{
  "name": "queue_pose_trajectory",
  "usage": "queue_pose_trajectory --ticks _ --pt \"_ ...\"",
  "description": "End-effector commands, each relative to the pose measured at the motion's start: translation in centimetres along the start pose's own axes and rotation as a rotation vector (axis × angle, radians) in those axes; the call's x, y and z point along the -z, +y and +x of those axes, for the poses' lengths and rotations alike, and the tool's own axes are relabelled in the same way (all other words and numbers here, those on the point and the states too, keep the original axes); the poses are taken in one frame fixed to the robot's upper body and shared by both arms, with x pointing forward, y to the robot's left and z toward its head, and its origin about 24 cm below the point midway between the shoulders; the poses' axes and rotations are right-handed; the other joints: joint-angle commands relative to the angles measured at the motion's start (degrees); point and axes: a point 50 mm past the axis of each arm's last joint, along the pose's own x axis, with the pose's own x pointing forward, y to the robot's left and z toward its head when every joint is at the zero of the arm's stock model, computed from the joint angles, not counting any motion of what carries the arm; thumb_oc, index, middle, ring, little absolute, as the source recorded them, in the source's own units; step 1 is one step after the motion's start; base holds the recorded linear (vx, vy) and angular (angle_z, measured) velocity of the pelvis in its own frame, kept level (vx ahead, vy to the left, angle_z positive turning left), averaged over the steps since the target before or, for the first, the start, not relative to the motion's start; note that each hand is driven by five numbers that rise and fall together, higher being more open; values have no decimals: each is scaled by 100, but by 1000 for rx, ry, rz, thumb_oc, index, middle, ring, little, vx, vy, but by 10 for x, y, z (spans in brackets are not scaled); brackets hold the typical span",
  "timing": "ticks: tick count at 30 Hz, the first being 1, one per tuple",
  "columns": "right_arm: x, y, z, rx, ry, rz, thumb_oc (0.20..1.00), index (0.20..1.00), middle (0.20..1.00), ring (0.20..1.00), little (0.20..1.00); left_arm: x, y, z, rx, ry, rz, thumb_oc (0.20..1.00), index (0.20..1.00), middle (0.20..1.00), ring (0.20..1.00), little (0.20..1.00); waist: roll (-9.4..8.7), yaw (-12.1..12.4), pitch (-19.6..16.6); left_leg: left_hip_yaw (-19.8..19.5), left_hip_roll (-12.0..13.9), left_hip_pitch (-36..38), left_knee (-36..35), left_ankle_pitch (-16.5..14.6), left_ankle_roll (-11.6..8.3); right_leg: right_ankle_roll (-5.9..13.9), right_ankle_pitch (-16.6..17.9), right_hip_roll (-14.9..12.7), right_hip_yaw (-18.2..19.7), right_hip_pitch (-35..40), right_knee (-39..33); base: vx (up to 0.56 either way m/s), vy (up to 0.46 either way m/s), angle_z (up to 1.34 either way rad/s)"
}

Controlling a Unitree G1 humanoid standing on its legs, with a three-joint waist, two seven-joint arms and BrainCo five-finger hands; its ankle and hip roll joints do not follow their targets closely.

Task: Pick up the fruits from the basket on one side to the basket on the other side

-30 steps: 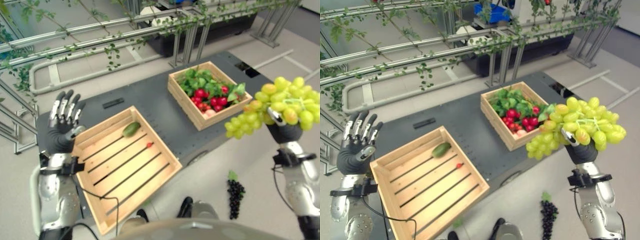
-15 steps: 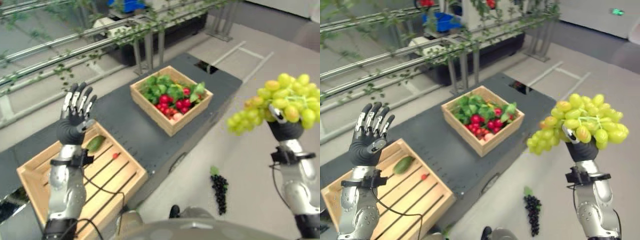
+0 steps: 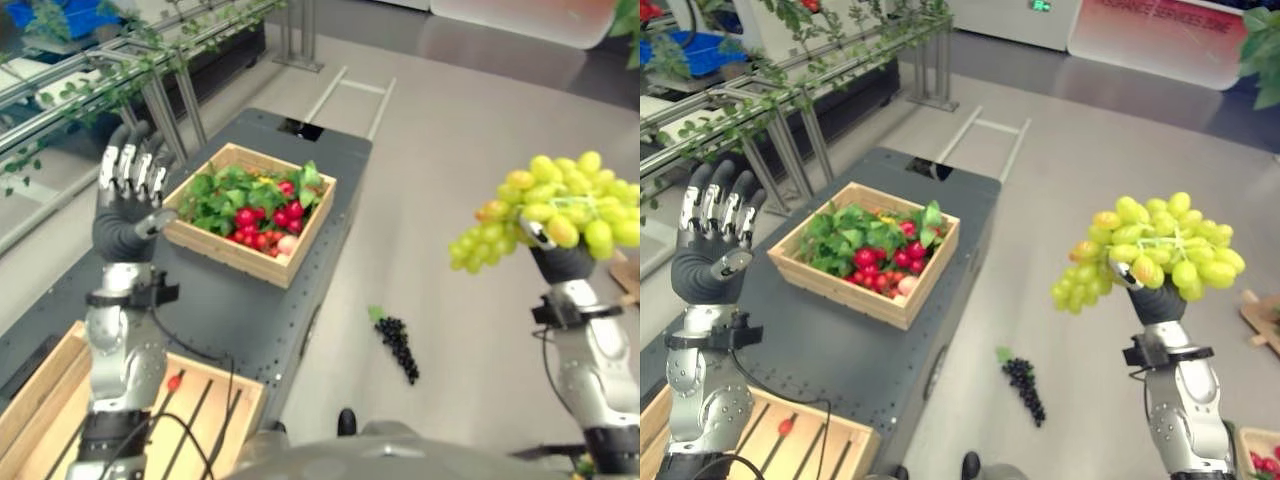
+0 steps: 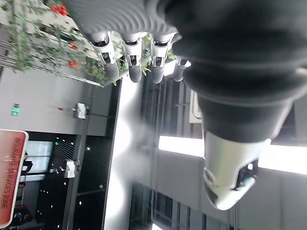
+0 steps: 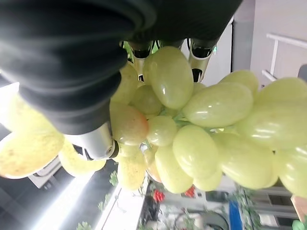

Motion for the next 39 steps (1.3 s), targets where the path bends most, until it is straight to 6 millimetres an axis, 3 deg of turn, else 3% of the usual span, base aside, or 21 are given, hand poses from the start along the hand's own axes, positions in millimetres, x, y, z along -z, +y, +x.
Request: queue_pose_trajectory --ticks 1,2,4,5,6,10,15,18,19,20,23,24,25,26,27,29,30,32,35,37,39 --pt "-37 7 27 -89 -190 -84 200 200 200 200 200 -26 -3 12 45 -138 98 1000 1000 1000 1000 1000 93 -37 -180 491 -242 -43 372 -631 235 963 -67 -627 359 16 20 -158 160 -44" --pt "-38 11 32 -105 -203 -77 200 200 200 200 200 -28 -4 14 50 -152 110 1000 1000 1000 1000 1000 98 -73 -99 675 -247 -64 423 -639 257 1079 178 -714 296 -194 74 -230 194 -70" --pt "-36 13 34 -101 -213 -61 200 200 200 200 200 -29 -5 15 50 -162 113 1000 1000 1000 1000 1000 135 19 -52 812 -192 -95 451 -644 273 1061 151 -792 64 -330 158 -173 96 -91" --pt "-35 15 35 -94 -217 -47 200 200 200 200 200 -31 -6 17 56 -164 118 1000 1000 1000 1000 1000 215 123 8 923 -119 -148 491 -643 291 983 -21 -951 -449 -329 389 -145 66 -113" --pt "-32 17 33 -98 -205 -35 200 200 200 200 200 -32 -5 18 57 -167 121 1000 1000 1000 1000 1000 244 106 -26 928 -122 -253 510 -578 287 896 -186 -1032 -656 -200 643 -164 64 -86" --pt "-31 19 30 -112 -197 -23 200 200 200 200 200 -33 -6 16 63 -165 114 1000 1000 1000 1000 1000 303 146 -137 973 -31 -303 463 -524 327 790 -378 -1362 -690 129 1175 -69 -63 -30" --pt "-35 15 28 -100 -198 -34 200 200 200 200 200 -36 -4 11 57 -157 132 1000 1000 1000 1000 1000 173 274 -325 1037 200 -475 718 -548 160 1023 92 -1873 -557 471 471 -16 -238 -9" --pt "-38 15 27 -104 -202 -37 200 200 200 200 200 -37 -3 10 42 -160 134 1000 1000 1000 1000 1000 113 287 -299 1018 378 -582 909 -542 49 1068 -25 -1797 -454 501 344 -32 -326 -2" --pt "-38 15 26 -107 -203 -31 200 200 200 200 200 -36 -2 9 29 -154 133 1000 1000 1000 1000 1000 85 308 -286 1011 496 -575 913 -505 -21 1045 -237 -1718 -517 550 283 -90 -559 -7" --pt "-40 16 31 -115 -213 -28 200 200 200 200 200 -36 -2 9 20 -154 147 1000 1000 1000 1000 1000 55 417 -223 1058 780 -587 899 -351 -177 978 -459 -1590 -874 499 285 -79 -451 -4" --pt "-44 17 33 -140 -222 -29 200 200 200 200 200 -37 0 4 -2 -153 146 1000 1000 1000 1000 1000 60 445 -181 1048 1058 -558 850 -174 -282 882 -625 -1391 -996 520 290 -84 -447 -27" --pt "-47 15 35 -143 -231 -21 200 200 200 200 200 -31 1 0 -31 -134 119 1000 1000 1000 1000 1000 99 484 -157 977 1333 -610 773 141 -407 764 -770 -1109 -1034 633 139 -90 -457 -24" --pt "-47 15 35 -144 -231 -21 200 200 200 200 200 -31 0 0 -31 -134 119 1000 1000 1000 1000 1000 114 479 -153 967 1349 -601 753 159 -420 751 -761 -1089 -1045 646 123 -94 -456 -28" --pt "-48 13 35 -138 -237 -19 200 200 200 200 200 -29 1 -2 -39 -122 116 1000 1000 1000 1000 1000 152 486 -134 900 1512 -593 641 469 -502 664 -812 -913 -1070 713 60 -122 -452 -28" --pt "-51 9 33 -126 -239 -41 200 200 200 200 200 -25 0 -1 -43 -110 108 1000 1000 1000 1000 1000 186 501 -51 668 1772 -736 501 1173 -656 496 -897 -557 -1069 837 -82 -125 -453 -25" --pt "-55 6 32 -116 -246 -57 200 200 200 200 200 -23 -3 1 -34 -110 98 1000 1000 1000 1000 1000 184 473 1 680 1798 -882 490 1364 -668 430 -901 -460 -1158 903 -162 -131 -356 2" --pt "-58 4 33 -107 -258 -59 200 200 200 200 200 -21 -6 3 -30 -111 85 1000 1000 1000 1000 1000 127 437 77 709 1739 -1116 672 1365 -618 377 -875 -419 -1238 947 -251 -210 -400 20" --pt "-58 5 36 -108 -258 -52 200 200 200 200 200 -17 -7 4 -35 -102 62 1000 1000 1000 1000 1000 -16 465 155 496 1181 -1232 1369 805 -494 323 -734 -435 -1229 859 -314 -192 -324 47" --pt "-58 -1 35 -80 -264 -53 200 200 200 200 200 -16 -11 7 -7 -110 63 1000 1000 1000 1000 1000 -171 459 32 801 333 -1379 1963 -15 -275 319 -610 -378 -1252 871 -502 -75 -204 7" --pt "-56 0 37 -76 -263 -46 200 200 200 200 200 -17 -11 8 -9 -117 77 1000 1000 1000 1000 1000 -151 458 -17 765 134 -1338 1842 -102 -208 321 -563 -342 -1221 808 -509 -7 -40 9" --pt "-55 3 39 -90 -261 -45 200 200 200 200 200 -18 -7 5 -26 -112 96 1000 1000 1000 1000 1000 -79 427 -114 756 46 -966 1173 -239 -9 406 -536 -275 -1171 780 -467 60 17 -4"
